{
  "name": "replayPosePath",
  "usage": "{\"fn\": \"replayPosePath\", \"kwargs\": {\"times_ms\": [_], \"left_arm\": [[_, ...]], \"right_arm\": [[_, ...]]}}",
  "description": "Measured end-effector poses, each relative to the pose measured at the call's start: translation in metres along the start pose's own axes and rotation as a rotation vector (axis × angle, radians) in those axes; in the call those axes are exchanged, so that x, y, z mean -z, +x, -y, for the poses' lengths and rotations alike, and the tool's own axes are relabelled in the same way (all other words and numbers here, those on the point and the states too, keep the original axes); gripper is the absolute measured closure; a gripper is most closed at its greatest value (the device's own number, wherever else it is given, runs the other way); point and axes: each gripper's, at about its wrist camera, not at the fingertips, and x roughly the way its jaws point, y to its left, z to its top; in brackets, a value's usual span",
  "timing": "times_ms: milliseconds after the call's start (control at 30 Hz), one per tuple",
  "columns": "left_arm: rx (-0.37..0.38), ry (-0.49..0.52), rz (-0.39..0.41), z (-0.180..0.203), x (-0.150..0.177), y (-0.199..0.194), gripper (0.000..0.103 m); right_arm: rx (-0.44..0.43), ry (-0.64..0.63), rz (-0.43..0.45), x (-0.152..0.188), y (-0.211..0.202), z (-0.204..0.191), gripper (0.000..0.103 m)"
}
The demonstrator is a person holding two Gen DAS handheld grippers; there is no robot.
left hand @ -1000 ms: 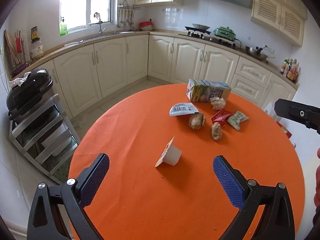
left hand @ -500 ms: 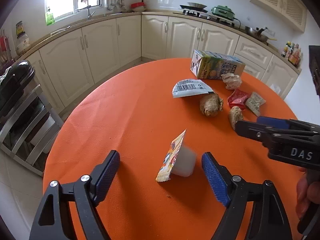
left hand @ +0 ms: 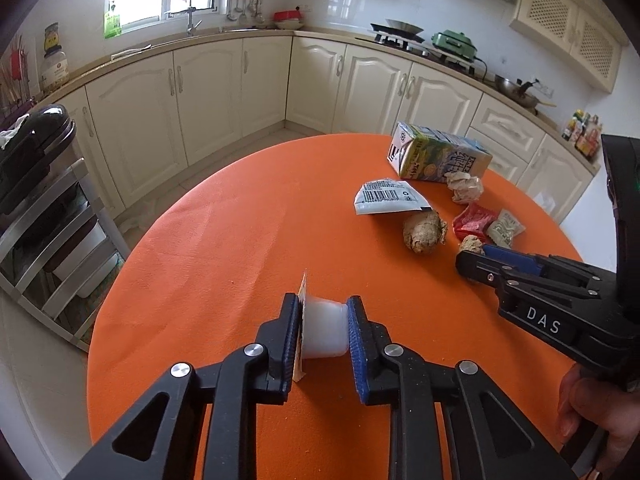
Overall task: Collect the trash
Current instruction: 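Grasp the small white cup with the left gripper while the right grasps the brown lump, then carry the white cup and brown lump over to the blue bin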
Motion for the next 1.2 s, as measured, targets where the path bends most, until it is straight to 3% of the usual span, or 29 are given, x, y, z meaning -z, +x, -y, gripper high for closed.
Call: {"fn": "replayPosePath", "kwargs": {"times_ms": [267,600,967,1200], "left_arm": [[0.014,-0.021,0.030,-0.004,0.025,-0.036,0.085],[0.055,0.007,0.077,0.030,0.039,-0.078,0.085],[0.153,0.150,0.143,0.129,0.040,-0.120,0.085],[0.248,0.245,0.168,0.205,0.036,-0.128,0.085]], "right_arm": [[-0.052,0.034,0.015,0.013,-0.026,0.010,0.076],[-0.086,0.084,0.085,0.034,-0.089,0.029,0.076],[-0.079,0.176,0.211,0.070,-0.175,0.075,0.076],[-0.010,0.256,0.290,0.099,-0.233,0.131,0.076]]}}
